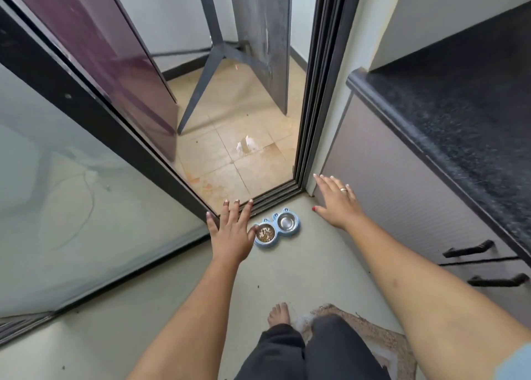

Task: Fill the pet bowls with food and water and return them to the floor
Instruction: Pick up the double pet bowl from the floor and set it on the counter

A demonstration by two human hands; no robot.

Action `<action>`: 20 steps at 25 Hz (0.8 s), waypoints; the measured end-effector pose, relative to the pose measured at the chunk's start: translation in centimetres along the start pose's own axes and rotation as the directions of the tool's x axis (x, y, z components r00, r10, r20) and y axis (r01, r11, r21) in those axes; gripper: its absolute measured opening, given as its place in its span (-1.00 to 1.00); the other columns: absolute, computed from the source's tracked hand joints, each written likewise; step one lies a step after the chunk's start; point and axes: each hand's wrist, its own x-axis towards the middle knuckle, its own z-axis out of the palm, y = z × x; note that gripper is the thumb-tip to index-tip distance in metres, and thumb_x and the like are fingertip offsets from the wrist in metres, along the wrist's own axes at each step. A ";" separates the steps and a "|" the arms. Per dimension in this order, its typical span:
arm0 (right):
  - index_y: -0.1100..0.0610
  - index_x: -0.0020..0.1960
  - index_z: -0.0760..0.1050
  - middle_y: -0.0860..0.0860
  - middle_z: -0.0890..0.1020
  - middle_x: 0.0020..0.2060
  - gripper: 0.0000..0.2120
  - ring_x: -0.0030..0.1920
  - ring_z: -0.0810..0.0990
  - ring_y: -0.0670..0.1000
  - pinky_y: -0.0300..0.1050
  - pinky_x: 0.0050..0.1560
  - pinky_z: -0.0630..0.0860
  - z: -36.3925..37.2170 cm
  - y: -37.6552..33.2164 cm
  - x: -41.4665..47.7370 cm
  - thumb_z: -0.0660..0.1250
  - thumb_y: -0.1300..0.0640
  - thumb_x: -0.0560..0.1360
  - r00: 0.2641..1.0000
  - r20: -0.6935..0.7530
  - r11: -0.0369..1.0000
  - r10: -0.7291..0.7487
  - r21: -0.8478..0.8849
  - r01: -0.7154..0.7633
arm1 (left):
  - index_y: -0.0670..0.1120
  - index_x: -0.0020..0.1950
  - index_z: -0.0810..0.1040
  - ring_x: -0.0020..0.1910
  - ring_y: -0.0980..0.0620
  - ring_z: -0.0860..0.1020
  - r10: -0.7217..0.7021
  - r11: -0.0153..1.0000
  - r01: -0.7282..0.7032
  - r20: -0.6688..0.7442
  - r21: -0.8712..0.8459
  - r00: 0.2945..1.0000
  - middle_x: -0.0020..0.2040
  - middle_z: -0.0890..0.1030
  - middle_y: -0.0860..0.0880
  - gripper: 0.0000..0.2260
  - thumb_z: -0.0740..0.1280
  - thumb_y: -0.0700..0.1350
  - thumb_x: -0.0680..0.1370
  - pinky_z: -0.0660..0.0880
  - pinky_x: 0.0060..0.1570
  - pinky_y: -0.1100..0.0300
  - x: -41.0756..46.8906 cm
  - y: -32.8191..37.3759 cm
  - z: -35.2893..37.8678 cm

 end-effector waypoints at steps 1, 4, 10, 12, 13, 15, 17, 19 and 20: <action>-0.01 0.60 -0.14 -0.03 0.04 0.58 -0.20 0.58 -0.04 0.03 0.11 0.53 -0.08 0.7 0.2 0.6 0.29 -0.05 0.55 1.000 0.025 1.000 0.002 0.001 -0.002 | 0.17 0.56 -0.11 0.56 -0.02 -0.18 -0.008 1.000 0.008 0.017 -0.003 1.000 0.59 -0.02 0.01 -0.46 0.00 0.20 0.62 -0.26 0.41 -0.27 0.4 -0.3 0.7; -0.01 0.60 -0.11 -0.03 0.06 0.58 -0.19 0.57 -0.03 0.02 0.09 0.53 -0.06 3.2 1.1 2.9 0.31 -0.05 0.54 0.996 0.085 1.000 0.001 0.004 -0.001 | 0.17 0.56 -0.11 0.56 -0.04 -0.17 -0.054 0.998 0.056 0.086 -0.027 0.995 0.59 -0.02 0.01 -0.41 0.06 0.23 0.60 -0.23 0.41 -0.28 1.7 -0.8 3.3; 0.01 0.59 -0.04 0.02 0.13 0.57 -0.19 0.57 0.03 0.05 0.07 0.54 0.02 11.2 3.4 9.3 0.36 -0.03 0.51 0.985 0.171 0.999 0.018 0.046 -0.026 | 0.15 0.56 -0.03 0.56 -0.06 -0.04 -0.072 0.996 0.082 0.228 -0.035 0.971 0.59 0.03 0.03 -0.35 0.21 0.21 0.55 -0.10 0.45 -0.26 6.5 -1.5 11.2; 0.03 0.59 -0.03 0.04 0.14 0.56 -0.17 0.56 0.06 0.07 0.05 0.53 0.06 15.6 4.8 12.7 0.38 -0.03 0.50 0.983 0.181 0.999 0.017 0.046 -0.026 | 0.11 0.55 0.02 0.54 -0.05 0.02 -0.097 0.991 0.116 0.251 -0.064 0.963 0.58 0.07 0.03 -0.32 0.26 0.20 0.53 -0.01 0.46 -0.21 9.3 -1.9 16.0; 0.04 0.59 -0.03 0.05 0.15 0.56 -0.16 0.56 0.07 0.08 0.03 0.53 0.07 17.9 5.5 14.4 0.39 -0.04 0.49 0.983 0.183 0.999 0.014 0.047 -0.023 | 0.10 0.55 0.04 0.53 -0.05 0.04 -0.120 0.985 0.147 0.257 -0.090 0.959 0.57 0.08 0.03 -0.30 0.29 0.21 0.51 0.05 0.46 -0.17 10.6 -2.1 18.6; 0.06 0.59 -0.02 0.05 0.17 0.55 -0.14 0.55 0.10 0.09 0.00 0.52 0.10 22.5 6.9 17.4 0.41 -0.05 0.47 0.977 0.212 0.999 0.011 0.045 -0.021 | 0.06 0.55 0.05 0.51 -0.04 0.09 -0.157 0.965 0.209 0.286 -0.160 0.945 0.56 0.10 0.04 -0.23 0.35 0.22 0.46 0.17 0.42 -0.08 12.9 -2.5 24.0; 0.06 0.58 0.01 0.03 0.20 0.54 -0.14 0.53 0.15 0.08 -0.01 0.49 0.14 27.6 8.5 20.3 0.42 -0.08 0.46 0.976 0.217 1.000 -0.002 0.023 -0.003 | 0.03 0.56 0.04 0.50 -0.03 0.12 -0.187 0.937 0.267 0.323 -0.225 0.928 0.56 0.12 0.05 -0.15 0.41 0.21 0.41 0.25 0.38 -0.03 15.0 -2.9 30.0; 0.05 0.57 0.07 0.02 0.26 0.51 -0.18 0.50 0.21 0.07 -0.03 0.47 0.19 32.7 10.2 23.0 0.41 -0.09 0.46 0.986 0.164 1.000 -0.005 0.020 0.002 | 0.01 0.56 0.03 0.49 -0.05 0.12 -0.199 0.912 0.308 0.364 -0.270 0.910 0.55 0.12 0.05 -0.09 0.47 0.19 0.37 0.30 0.36 -0.02 17.5 -3.6 35.8; 0.05 0.56 0.10 0.02 0.29 0.50 -0.21 0.49 0.23 0.06 -0.05 0.45 0.20 35.2 11.0 24.3 0.40 -0.10 0.46 0.990 0.139 1.000 0.000 0.024 -0.004 | 0.01 0.56 0.03 0.49 -0.06 0.11 -0.210 0.898 0.331 0.378 -0.290 0.902 0.55 0.13 0.06 -0.06 0.49 0.17 0.36 0.32 0.35 -0.03 18.7 -4.0 38.5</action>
